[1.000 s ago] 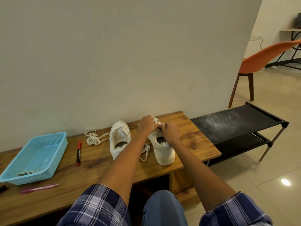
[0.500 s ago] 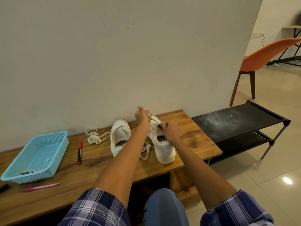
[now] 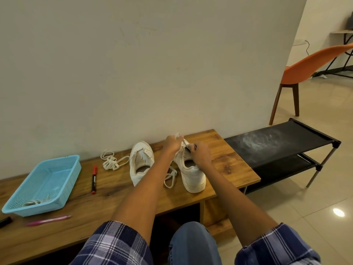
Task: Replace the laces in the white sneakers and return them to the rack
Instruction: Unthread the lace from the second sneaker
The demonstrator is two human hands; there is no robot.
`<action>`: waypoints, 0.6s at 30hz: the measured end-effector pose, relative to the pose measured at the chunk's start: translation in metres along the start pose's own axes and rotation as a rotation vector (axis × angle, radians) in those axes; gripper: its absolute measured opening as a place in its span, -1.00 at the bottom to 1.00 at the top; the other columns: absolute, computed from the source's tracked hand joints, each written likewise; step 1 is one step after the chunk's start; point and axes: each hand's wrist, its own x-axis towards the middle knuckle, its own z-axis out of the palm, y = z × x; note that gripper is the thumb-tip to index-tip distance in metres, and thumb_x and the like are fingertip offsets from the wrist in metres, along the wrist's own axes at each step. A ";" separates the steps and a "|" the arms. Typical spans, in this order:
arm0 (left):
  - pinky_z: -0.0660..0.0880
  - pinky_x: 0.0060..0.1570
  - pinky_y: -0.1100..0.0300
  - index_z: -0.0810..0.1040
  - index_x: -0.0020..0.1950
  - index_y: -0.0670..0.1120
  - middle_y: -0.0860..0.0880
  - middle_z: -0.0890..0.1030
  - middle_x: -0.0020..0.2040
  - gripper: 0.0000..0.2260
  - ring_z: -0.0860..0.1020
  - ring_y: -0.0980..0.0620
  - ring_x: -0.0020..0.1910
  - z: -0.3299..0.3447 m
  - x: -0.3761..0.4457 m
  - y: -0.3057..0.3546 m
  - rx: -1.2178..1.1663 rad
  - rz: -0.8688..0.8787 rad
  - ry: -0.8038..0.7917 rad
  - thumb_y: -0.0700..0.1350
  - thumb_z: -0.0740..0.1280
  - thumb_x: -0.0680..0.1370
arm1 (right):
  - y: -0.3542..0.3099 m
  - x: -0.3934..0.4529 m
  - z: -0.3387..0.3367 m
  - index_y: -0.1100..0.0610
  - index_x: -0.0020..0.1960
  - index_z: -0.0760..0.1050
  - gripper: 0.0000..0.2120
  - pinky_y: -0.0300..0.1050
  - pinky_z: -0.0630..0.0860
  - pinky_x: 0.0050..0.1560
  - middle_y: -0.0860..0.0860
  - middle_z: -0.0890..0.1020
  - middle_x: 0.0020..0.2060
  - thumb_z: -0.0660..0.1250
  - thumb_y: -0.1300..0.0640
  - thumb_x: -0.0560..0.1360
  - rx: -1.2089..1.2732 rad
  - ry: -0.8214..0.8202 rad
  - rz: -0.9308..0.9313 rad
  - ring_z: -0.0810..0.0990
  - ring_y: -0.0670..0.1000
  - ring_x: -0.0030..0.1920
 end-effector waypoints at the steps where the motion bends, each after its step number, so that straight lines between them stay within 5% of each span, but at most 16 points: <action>1: 0.39 -0.30 0.21 0.51 0.05 -0.22 -0.12 0.54 -0.16 -0.74 0.50 0.00 -0.25 0.000 -0.003 0.005 -0.155 0.015 0.063 -0.04 0.18 0.61 | 0.000 0.000 0.001 0.15 -0.36 0.32 -0.66 -0.21 0.14 -0.45 0.02 0.39 -0.42 0.14 0.14 0.59 0.007 -0.005 0.007 0.36 0.02 -0.31; 3: 0.27 -0.43 0.24 0.43 -0.19 -0.15 -0.03 0.41 -0.34 -0.76 0.35 0.06 -0.40 -0.004 -0.003 0.010 -0.404 0.024 0.183 -0.09 0.13 0.62 | 0.000 0.000 0.001 0.18 -0.28 0.39 -0.71 -0.21 0.16 -0.45 0.07 0.45 -0.36 0.14 0.13 0.59 0.017 -0.012 0.017 0.38 0.02 -0.31; 5: 0.33 -0.39 0.20 0.43 -0.22 -0.12 -0.05 0.45 -0.33 -0.78 0.42 -0.05 -0.35 -0.007 -0.002 0.008 -0.404 0.023 0.211 -0.12 0.13 0.60 | 0.000 0.000 0.000 0.20 -0.26 0.40 -0.72 -0.20 0.16 -0.46 0.06 0.44 -0.37 0.14 0.13 0.59 0.016 -0.008 0.016 0.37 0.01 -0.32; 8: 0.50 -0.02 0.07 0.47 0.25 -0.20 -0.18 0.58 0.13 -0.72 0.56 -0.17 0.08 -0.012 -0.001 -0.010 0.218 -0.026 0.102 -0.15 0.18 0.58 | -0.002 -0.001 -0.002 0.18 -0.29 0.35 -0.71 -0.21 0.13 -0.46 -0.02 0.34 -0.44 0.13 0.14 0.60 0.010 -0.003 0.013 0.33 -0.02 -0.35; 12: 0.42 0.19 0.06 0.19 0.43 -0.22 -0.20 0.42 0.34 -0.50 0.43 -0.15 0.30 -0.006 -0.007 -0.030 0.722 -0.134 -0.020 -0.12 0.28 0.56 | -0.002 -0.001 -0.001 0.13 -0.34 0.28 -0.68 -0.20 0.13 -0.46 -0.04 0.30 -0.45 0.13 0.16 0.59 0.008 0.005 0.012 0.34 0.01 -0.33; 15: 0.46 0.04 0.11 0.38 0.33 -0.23 -0.18 0.51 0.25 -0.62 0.50 -0.14 0.21 0.002 -0.008 -0.023 0.759 -0.035 -0.001 -0.10 0.26 0.56 | -0.004 -0.002 -0.002 0.14 -0.27 0.36 -0.74 -0.15 0.27 -0.35 0.02 0.41 -0.38 0.12 0.17 0.59 0.006 0.018 -0.001 0.43 0.07 -0.24; 18: 0.44 -0.12 0.13 0.51 0.14 -0.23 -0.17 0.58 0.11 -0.78 0.54 -0.12 0.09 0.010 -0.016 -0.009 0.626 0.172 0.215 -0.18 0.18 0.57 | -0.006 -0.005 -0.004 0.24 0.12 0.50 -0.78 0.00 0.47 -0.10 0.15 0.59 -0.08 0.12 0.20 0.60 -0.014 0.028 -0.035 0.56 0.14 -0.05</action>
